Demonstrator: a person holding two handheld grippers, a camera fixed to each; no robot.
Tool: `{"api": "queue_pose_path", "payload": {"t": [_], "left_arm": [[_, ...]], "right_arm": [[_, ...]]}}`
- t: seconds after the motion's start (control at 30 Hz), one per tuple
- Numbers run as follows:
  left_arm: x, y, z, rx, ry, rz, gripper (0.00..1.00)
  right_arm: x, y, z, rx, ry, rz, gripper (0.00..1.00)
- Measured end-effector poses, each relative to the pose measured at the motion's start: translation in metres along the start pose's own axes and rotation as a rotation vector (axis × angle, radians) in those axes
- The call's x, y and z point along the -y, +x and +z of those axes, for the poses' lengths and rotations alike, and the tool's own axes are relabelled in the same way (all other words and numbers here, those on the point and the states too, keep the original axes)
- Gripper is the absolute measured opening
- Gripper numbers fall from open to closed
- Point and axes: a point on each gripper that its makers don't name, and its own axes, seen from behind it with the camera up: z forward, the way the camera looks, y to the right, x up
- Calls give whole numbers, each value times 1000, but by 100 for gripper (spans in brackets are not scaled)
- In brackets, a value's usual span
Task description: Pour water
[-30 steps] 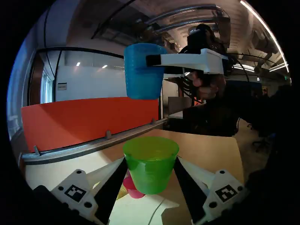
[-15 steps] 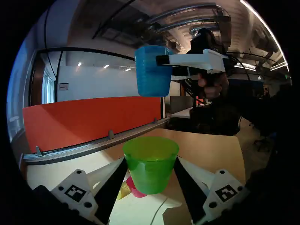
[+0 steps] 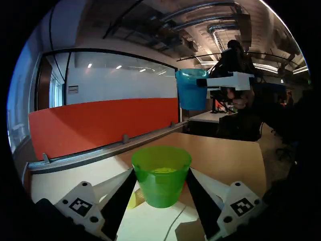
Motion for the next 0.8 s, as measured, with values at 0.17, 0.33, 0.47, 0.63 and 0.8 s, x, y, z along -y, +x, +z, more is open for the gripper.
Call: {"api": "queue_pose_path", "payload": {"t": [0.17, 0.33, 0.47, 0.63, 0.8], "left_arm": [[5, -4, -5, 13, 13, 2, 82], [8, -3, -11, 17, 24, -2, 82], [9, -4, -12, 22, 27, -7, 82], [6, -7, -12, 34, 24, 0, 82], [3, -13, -11, 56, 17, 8, 82]], "right_arm": [[-14, -15, -19, 11, -44, -16, 88], [-25, -26, -36, 18, -77, -24, 88], [-31, -33, -44, 21, -97, -26, 88], [-30, -44, -48, 19, -92, -21, 89], [-30, -55, -50, 29, -86, -23, 89]]}}
